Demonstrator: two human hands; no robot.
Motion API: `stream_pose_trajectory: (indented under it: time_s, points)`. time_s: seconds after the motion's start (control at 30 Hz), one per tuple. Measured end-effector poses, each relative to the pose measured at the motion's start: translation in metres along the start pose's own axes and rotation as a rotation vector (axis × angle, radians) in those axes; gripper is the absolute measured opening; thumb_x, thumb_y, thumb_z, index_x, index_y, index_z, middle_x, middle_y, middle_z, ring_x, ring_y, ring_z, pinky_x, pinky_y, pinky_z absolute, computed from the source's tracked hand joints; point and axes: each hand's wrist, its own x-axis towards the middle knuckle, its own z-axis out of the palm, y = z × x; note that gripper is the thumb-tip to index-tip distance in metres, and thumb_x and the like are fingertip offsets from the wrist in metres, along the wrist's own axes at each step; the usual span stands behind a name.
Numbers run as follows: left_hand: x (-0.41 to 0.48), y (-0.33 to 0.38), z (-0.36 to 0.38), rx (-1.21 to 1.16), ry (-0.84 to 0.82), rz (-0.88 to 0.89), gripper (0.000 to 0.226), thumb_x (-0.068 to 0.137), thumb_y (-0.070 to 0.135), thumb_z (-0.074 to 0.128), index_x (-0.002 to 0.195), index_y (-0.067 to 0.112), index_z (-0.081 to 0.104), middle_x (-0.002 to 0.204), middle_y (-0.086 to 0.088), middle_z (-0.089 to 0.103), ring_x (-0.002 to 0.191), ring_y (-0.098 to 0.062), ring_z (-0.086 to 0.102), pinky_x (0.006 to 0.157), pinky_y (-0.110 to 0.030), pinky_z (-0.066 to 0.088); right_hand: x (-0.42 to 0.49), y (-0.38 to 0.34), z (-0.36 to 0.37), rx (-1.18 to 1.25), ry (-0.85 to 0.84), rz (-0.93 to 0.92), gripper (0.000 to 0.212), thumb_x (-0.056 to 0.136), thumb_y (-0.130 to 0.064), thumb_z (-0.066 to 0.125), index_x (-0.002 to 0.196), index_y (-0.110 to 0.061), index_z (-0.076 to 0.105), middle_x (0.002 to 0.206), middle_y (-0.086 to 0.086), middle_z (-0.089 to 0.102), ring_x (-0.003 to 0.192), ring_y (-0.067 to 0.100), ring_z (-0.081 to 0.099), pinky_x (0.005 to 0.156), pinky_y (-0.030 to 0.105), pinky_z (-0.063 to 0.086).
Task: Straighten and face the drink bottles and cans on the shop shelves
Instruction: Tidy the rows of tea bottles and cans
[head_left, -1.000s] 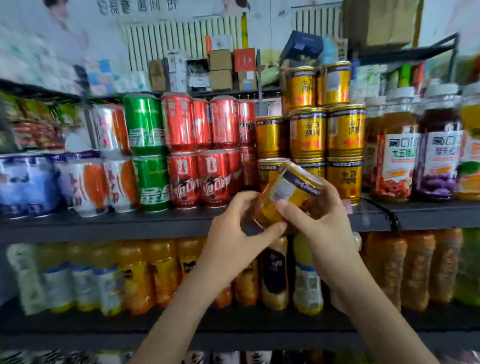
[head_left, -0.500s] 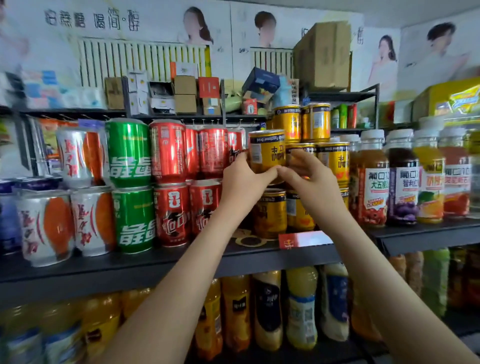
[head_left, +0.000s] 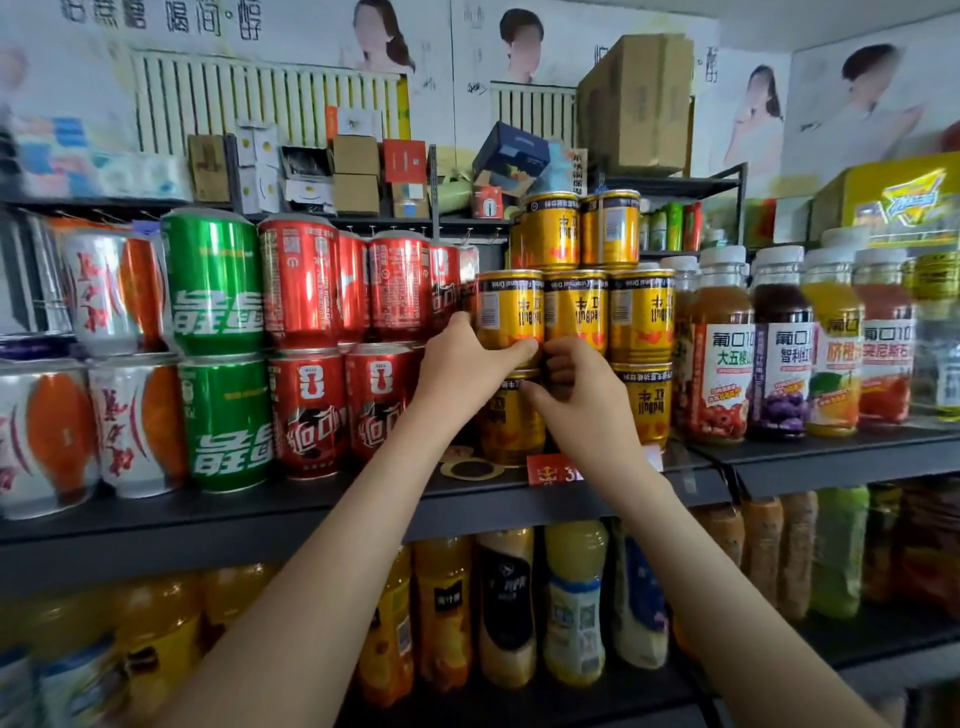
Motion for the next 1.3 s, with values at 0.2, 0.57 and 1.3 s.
stream_pose_trajectory:
  time_s: [0.2, 0.57, 1.3]
  points:
    - [-0.019, -0.006, 0.007, 0.069, 0.055, 0.013, 0.068, 0.080, 0.036, 0.073, 0.136, 0.015, 0.039, 0.129, -0.001, 0.054, 0.116, -0.017, 0.053, 0.095, -0.033, 0.047, -0.011, -0.001, 0.011, 0.007, 0.055, -0.063, 0.041, 0.087, -0.012, 0.063, 0.125, -0.011, 0.049, 0.118, 0.003, 0.054, 0.109, 0.016, 0.052, 0.094, 0.032, 0.048]
    - [-0.146, -0.022, 0.084, 0.022, 0.211, 0.313, 0.032, 0.087, 0.014, 0.063, 0.119, 0.010, 0.057, 0.112, 0.001, 0.060, 0.105, -0.008, 0.057, 0.090, -0.011, 0.042, -0.105, 0.042, -0.034, 0.042, 0.111, 0.056, 0.032, 0.090, -0.015, 0.062, 0.120, -0.014, 0.054, 0.112, -0.004, 0.057, 0.104, 0.005, 0.053, 0.087, 0.014, 0.044]
    - [-0.194, 0.034, 0.466, -0.012, 0.177, -0.318, 0.042, 0.086, 0.020, 0.068, 0.122, 0.006, 0.051, 0.115, -0.009, 0.058, 0.107, -0.023, 0.056, 0.082, -0.014, 0.036, -0.166, 0.361, -0.287, -0.088, 0.102, 0.680, 0.030, 0.088, -0.022, 0.065, 0.113, -0.017, 0.048, 0.108, 0.005, 0.054, 0.105, 0.025, 0.053, 0.089, 0.043, 0.047]
